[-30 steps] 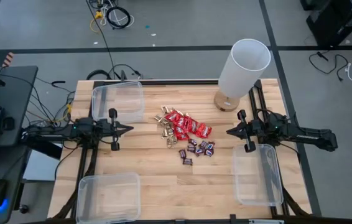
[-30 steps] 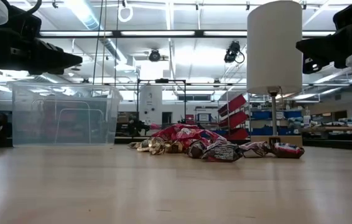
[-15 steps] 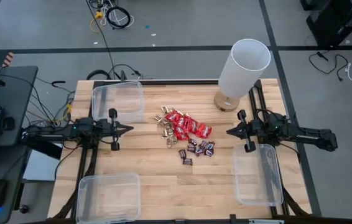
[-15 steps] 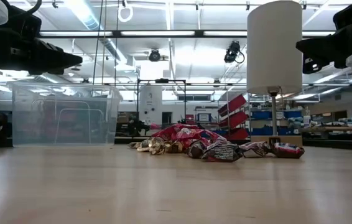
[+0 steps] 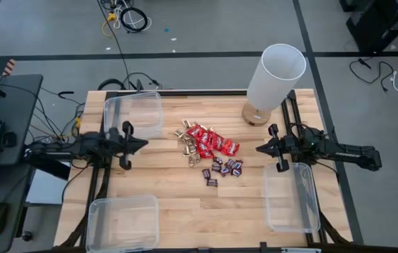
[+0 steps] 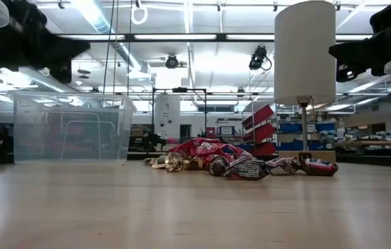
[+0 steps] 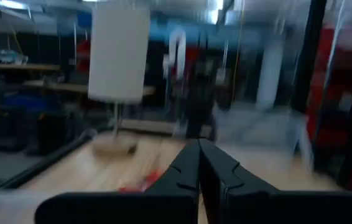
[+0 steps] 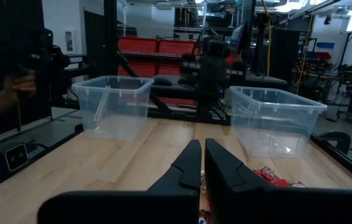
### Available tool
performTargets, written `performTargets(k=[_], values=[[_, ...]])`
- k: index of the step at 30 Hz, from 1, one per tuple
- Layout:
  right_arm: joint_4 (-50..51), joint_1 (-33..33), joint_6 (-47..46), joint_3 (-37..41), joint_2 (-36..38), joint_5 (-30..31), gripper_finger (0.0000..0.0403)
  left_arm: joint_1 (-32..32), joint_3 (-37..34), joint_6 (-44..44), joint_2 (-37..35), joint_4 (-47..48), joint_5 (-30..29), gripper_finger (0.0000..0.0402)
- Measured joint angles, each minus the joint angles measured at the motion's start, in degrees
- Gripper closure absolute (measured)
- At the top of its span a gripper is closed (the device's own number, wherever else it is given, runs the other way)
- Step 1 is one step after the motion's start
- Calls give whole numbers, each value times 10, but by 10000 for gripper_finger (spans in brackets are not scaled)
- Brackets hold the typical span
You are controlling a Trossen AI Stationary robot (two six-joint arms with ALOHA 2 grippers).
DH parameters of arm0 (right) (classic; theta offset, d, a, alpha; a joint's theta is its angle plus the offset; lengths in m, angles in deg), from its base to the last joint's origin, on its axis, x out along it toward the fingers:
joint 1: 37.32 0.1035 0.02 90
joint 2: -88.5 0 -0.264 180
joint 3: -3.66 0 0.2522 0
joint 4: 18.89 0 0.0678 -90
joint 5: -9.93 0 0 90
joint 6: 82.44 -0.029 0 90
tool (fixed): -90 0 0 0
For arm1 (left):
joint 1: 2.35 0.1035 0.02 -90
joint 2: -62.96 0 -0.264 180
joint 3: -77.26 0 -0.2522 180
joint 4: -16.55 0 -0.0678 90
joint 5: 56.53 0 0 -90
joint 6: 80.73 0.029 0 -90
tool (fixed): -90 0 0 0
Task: Sort candy
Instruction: Put the brown chocolate into the top left transparent bin
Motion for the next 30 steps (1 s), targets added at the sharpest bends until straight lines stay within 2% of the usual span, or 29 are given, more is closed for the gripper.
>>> performTargets(k=[4,13,17,25,30], values=[[0,0,0,0,0,0,394,0,0,-50,0,-77,9,394],[-6,0,0,0,0,0,394,0,0,-47,0,-161,8,394],[-51,0,-56,-1,0,-1,394,0,0,-47,0,-188,8,394],[-20,-19,-49,-69,-22,9,394,0,0,-48,1,-250,-42,394],[25,-38,-45,-130,-75,56,394,0,0,7,1,-257,-45,394]])
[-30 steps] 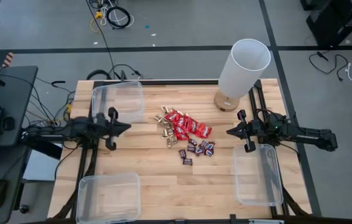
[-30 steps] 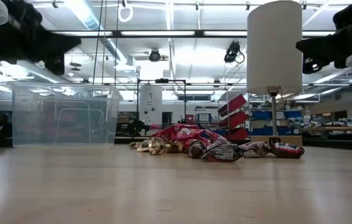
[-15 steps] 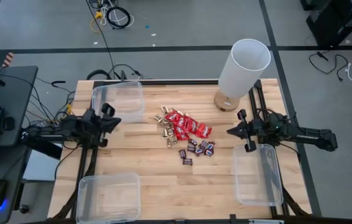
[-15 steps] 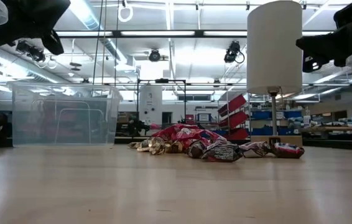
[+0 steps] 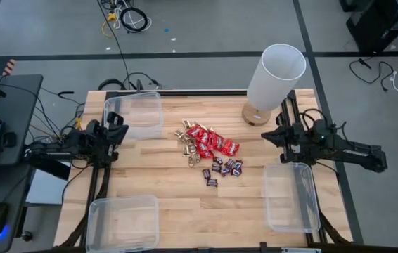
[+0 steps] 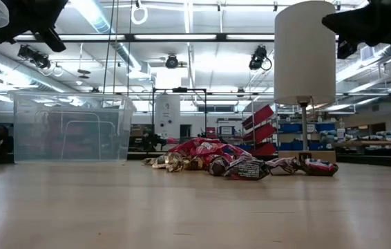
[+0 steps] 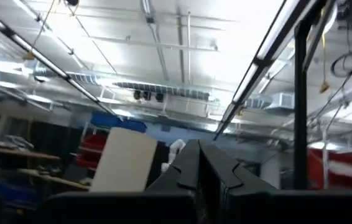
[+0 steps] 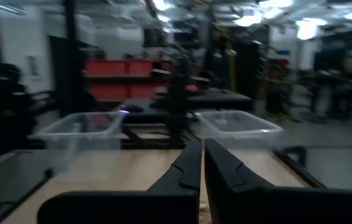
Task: Sort candy
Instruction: Put the brown chocolate into the top left transparent bin
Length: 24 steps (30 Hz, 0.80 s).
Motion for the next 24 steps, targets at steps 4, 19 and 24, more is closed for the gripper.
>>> performTargets(k=[4,19,24], values=[[18,-19,1,-46,-59,-1,394,0,10,61,8,4,-5,394],[29,-26,27,-117,-163,-15,394,0,155,63,294,2,-6,394],[28,-13,20,-117,-160,-49,394,0,201,63,350,15,-5,394]])
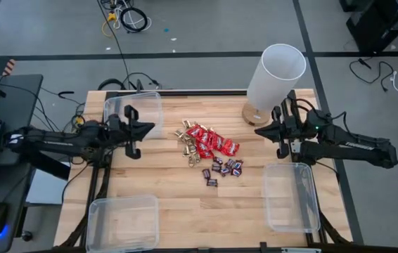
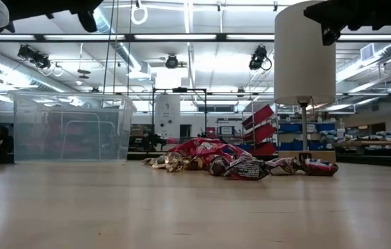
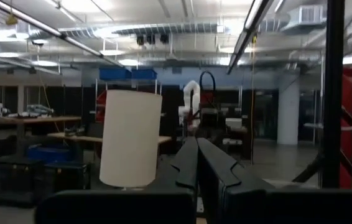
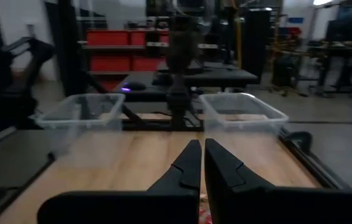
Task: Sort candy
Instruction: Put the brown chocolate into the top left transparent bin
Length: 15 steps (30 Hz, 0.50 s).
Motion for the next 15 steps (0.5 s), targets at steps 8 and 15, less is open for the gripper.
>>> performTargets(k=[8,15], values=[[-5,32,-39,0,35,-7,394,0,28,77,2,105,-13,394],[14,52,-122,-2,86,-4,394,-1,29,-8,-45,167,-41,394]])
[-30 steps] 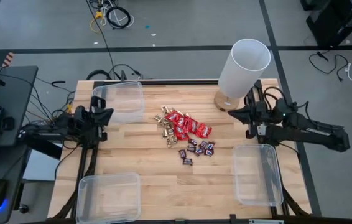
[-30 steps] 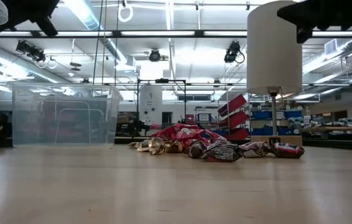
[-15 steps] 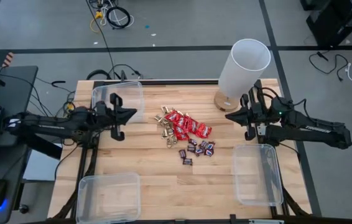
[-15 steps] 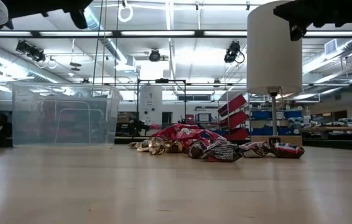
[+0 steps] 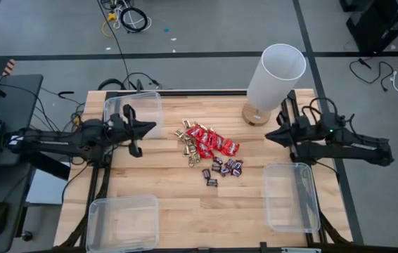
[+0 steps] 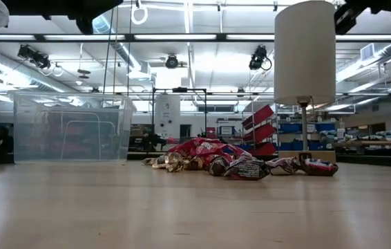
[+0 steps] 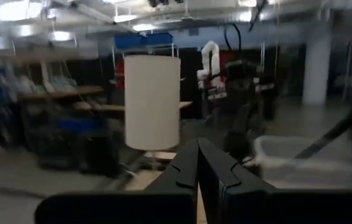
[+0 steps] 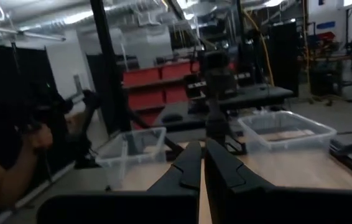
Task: Sort candy
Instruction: Put the brown chocolate into the top left transparent bin
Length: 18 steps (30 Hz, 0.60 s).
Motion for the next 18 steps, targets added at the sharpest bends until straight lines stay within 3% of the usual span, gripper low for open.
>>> performTargets(k=[2,5,10,18], values=[[39,3,15,-9,12,-3,394,-13,-5,-65,-2,2,41,394],[108,10,69,-24,23,-44,394,-65,-39,-83,32,-102,89,394],[125,26,84,-15,22,-65,394,-116,-52,-28,92,-242,1,394],[118,35,20,-13,16,-70,394,-117,-7,-7,97,-156,-21,394]])
